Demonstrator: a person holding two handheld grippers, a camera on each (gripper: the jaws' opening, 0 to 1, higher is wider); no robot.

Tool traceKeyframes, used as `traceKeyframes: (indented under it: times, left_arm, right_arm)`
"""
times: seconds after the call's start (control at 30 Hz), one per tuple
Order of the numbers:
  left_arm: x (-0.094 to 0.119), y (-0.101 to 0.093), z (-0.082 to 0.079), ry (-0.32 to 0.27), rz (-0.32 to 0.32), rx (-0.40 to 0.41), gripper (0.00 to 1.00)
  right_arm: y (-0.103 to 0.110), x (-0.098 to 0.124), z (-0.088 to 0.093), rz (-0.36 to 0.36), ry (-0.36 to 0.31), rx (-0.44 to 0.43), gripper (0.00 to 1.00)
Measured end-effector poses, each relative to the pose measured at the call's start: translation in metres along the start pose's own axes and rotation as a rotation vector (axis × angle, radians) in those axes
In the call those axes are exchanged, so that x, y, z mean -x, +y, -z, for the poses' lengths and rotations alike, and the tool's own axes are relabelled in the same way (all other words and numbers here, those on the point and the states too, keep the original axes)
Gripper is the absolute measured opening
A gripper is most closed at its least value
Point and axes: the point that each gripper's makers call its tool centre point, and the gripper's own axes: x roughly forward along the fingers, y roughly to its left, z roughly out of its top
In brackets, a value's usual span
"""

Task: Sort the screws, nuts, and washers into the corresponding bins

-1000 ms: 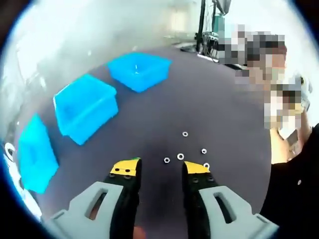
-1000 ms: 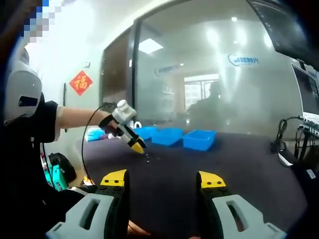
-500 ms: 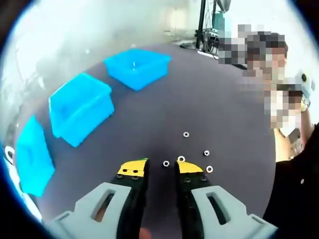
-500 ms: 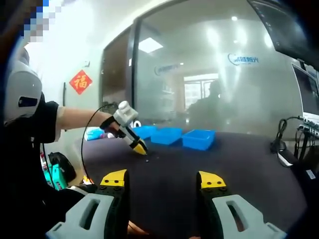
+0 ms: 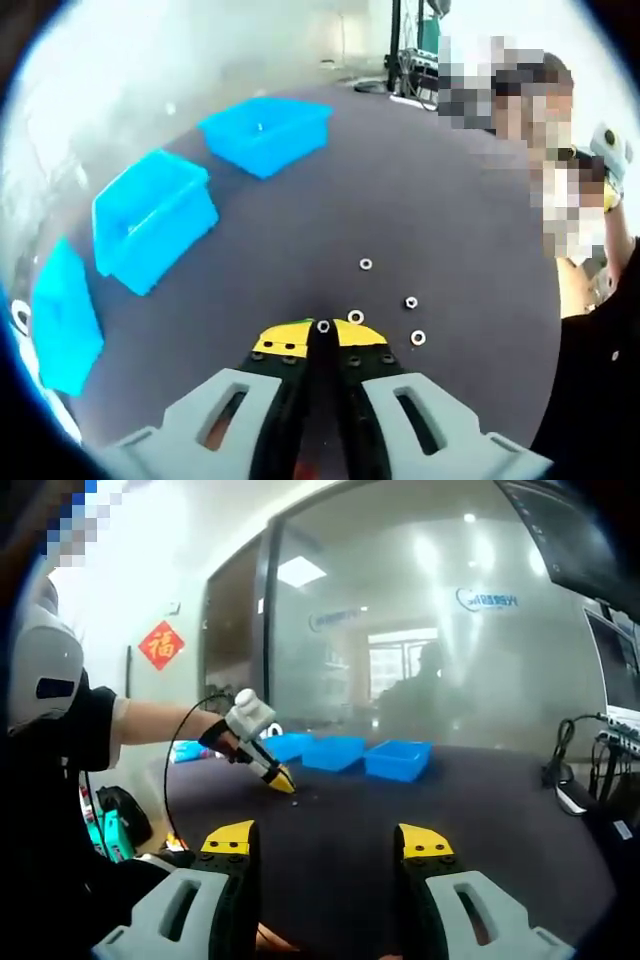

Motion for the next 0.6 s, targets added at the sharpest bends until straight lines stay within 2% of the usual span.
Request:
traceKeyframes:
  times: [0.1,0.2,0.23,0.27,0.33,0.4,0.47,0.53,0.6]
  left_arm:
    - [0.004,-0.001,-0.003,-0.039,0.014,0.04,0.05]
    - [0.013,-0.003,-0.014,-0.143,0.03,0.085,0.05]
    - [0.016,-0.003,-0.015,-0.16,0.034,0.118,0.05]
    - [0.019,-0.002,-0.013,-0.159,0.029,0.122,0.05]
    - [0.025,-0.001,-0.017,-0.194,0.015,0.109,0.05]
    - [0.033,-0.001,-0.021,-0.239,0.002,0.109,0.05]
    - [0.045,-0.001,-0.029,-0.312,-0.008,0.113,0.05]
    - [0.053,0.0,-0.029,-0.335,-0.026,0.122,0.05]
    - [0.062,0.0,-0.035,-0.398,-0.035,0.134,0.05]
  right_arm:
    - [0.001,0.0,0.0,-0.003,0.0,0.001,0.5]
    - [0.001,-0.001,-0.001,-0.003,-0.001,0.003,0.5]
    - [0.002,-0.001,-0.002,-0.004,-0.002,0.003,0.5]
    - [0.002,-0.001,-0.002,-0.004,-0.003,0.004,0.5]
    - [0.002,-0.002,-0.004,-0.003,-0.006,0.006,0.5]
    - [0.004,-0.004,-0.006,-0.006,-0.01,0.007,0.5]
    - [0.006,-0.005,-0.007,-0.008,-0.012,0.01,0.5]
    - [0.007,-0.005,-0.01,-0.01,-0.016,0.013,0.5]
    - [0.009,-0.006,-0.012,-0.01,-0.021,0.015,0.5]
